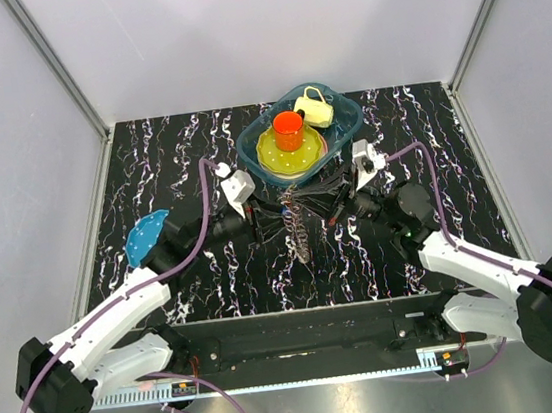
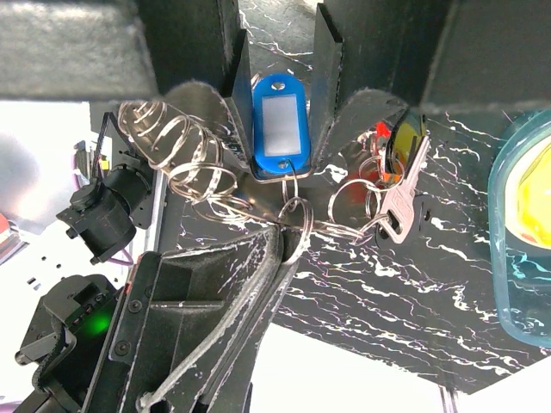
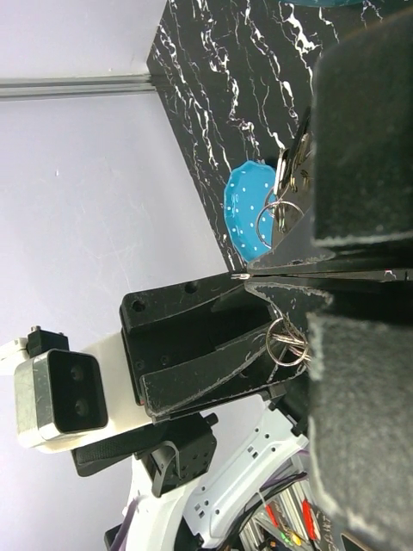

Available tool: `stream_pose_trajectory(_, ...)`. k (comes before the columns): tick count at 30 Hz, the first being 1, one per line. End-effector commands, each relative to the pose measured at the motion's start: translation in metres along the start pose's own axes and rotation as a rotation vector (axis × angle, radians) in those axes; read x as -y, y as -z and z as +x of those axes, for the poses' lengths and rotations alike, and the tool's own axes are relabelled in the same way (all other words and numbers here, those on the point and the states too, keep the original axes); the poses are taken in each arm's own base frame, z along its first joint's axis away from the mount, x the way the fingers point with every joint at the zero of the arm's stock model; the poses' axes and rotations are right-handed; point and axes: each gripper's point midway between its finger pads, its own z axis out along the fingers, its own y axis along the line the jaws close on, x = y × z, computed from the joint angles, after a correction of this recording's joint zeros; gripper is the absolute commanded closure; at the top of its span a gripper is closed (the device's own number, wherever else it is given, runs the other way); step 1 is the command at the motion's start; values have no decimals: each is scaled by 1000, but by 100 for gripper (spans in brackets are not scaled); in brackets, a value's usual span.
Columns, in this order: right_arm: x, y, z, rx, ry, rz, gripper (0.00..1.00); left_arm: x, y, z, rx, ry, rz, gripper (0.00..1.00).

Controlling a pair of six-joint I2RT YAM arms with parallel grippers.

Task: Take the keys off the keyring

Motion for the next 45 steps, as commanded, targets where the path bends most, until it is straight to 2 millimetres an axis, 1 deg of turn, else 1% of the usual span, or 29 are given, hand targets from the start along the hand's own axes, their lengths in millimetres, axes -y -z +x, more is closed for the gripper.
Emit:
stream_pose_trajectory(1, -22, -3, -42, 168, 92, -88, 100, 7, -5, -9, 28, 2, 40, 100)
stream_pose_trajectory(4, -24, -4, -45, 171, 103, -96, 100, 7, -8, -8, 23, 7, 44, 100)
stream_pose_trajectory(5, -26, -4, -44, 166, 106, -109, 100, 7, -8, -9, 24, 11, 46, 100)
stream_pose_trajectory(18, -19, -4, -31, 172, 112, -116, 100, 17, -13, -21, 79, 23, 104, 100)
stream_pose_trajectory(21, -18, -1, -35, 192, 121, -102, 100, 16, -12, -22, 80, 21, 95, 100)
stream_pose_trajectory(26, -15, 2, -47, 210, 150, -42, 100, 11, -8, -17, 79, 18, 61, 100)
stream_pose_trajectory(35, -9, 10, -52, 195, 180, 38, 100, 4, -2, -15, 80, 0, 2, 100)
stream_pose_trajectory(39, 5, 16, -55, 171, 192, 143, 100, -3, 1, -10, 60, 1, -49, 100)
stream_pose_trajectory(40, 14, 18, -58, 178, 192, 207, 100, -5, 3, -9, 53, 1, -58, 100)
stream_pose_trajectory(41, 19, 23, -57, 153, 188, 252, 100, -7, 4, -6, 44, -3, -69, 100)
stream_pose_trajectory(43, 31, 32, -66, 160, 217, 347, 100, -11, 9, -5, 43, -5, -106, 100)
stream_pose_trajectory(45, 33, 40, -70, 130, 247, 399, 100, -16, 14, -2, 37, -6, -147, 100)
